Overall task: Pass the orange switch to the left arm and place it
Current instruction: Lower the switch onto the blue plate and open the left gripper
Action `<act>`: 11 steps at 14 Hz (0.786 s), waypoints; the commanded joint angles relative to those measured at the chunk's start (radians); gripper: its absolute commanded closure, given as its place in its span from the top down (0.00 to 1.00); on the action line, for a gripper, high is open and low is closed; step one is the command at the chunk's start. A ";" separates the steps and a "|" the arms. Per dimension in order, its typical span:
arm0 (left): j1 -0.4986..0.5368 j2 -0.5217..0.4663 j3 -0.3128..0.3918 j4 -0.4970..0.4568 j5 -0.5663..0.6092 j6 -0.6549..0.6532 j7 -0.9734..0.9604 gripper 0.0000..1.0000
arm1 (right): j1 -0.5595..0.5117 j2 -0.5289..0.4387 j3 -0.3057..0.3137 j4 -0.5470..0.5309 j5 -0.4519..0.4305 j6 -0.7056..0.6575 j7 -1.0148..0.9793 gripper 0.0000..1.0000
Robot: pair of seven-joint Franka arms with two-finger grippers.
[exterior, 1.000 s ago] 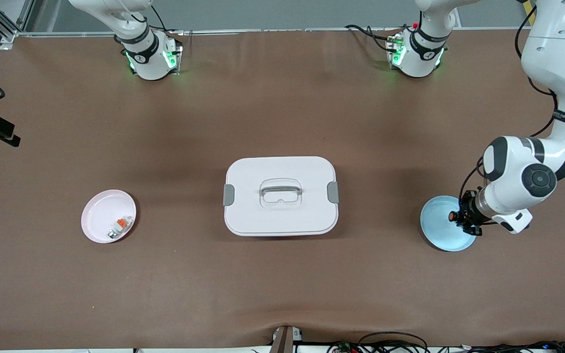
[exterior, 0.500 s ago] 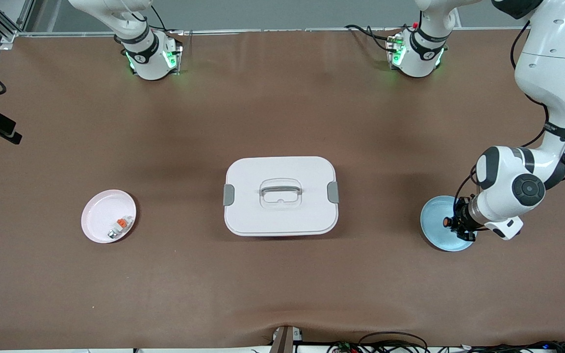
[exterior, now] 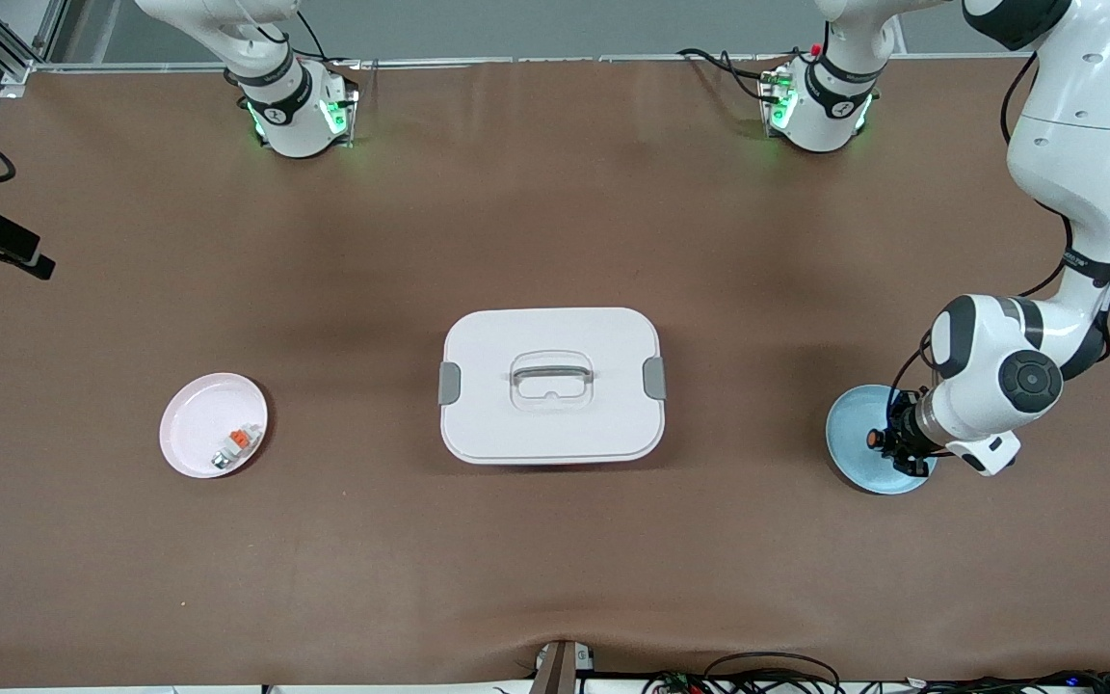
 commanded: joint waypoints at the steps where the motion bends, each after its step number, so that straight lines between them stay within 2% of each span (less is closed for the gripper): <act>1: -0.010 0.007 0.010 0.017 0.036 0.004 -0.021 0.16 | -0.029 -0.025 0.033 -0.020 0.001 -0.015 0.008 1.00; 2: -0.010 0.008 0.010 0.017 0.039 0.004 -0.021 0.28 | -0.031 -0.025 0.038 -0.020 0.001 -0.021 0.005 1.00; 3: -0.010 0.008 0.010 0.017 0.050 0.004 -0.021 0.56 | -0.034 -0.025 0.050 -0.020 -0.004 -0.022 -0.001 1.00; 4: -0.010 0.008 0.010 0.017 0.058 0.006 -0.021 0.73 | -0.041 -0.025 0.055 -0.020 -0.012 -0.022 -0.005 1.00; 5: -0.012 0.008 0.010 0.022 0.061 0.004 -0.021 0.96 | -0.043 -0.025 0.056 -0.019 -0.027 -0.020 -0.017 1.00; 6: -0.010 0.008 0.008 0.025 0.061 0.004 -0.021 1.00 | -0.043 -0.025 0.061 -0.019 -0.035 -0.017 -0.029 1.00; 8: -0.009 0.004 0.008 0.033 0.061 0.004 -0.021 1.00 | -0.052 -0.025 0.090 -0.017 -0.068 -0.014 -0.046 1.00; 11: -0.005 -0.030 0.008 0.037 0.062 -0.007 -0.014 1.00 | -0.060 -0.026 0.089 -0.013 -0.070 -0.008 -0.046 1.00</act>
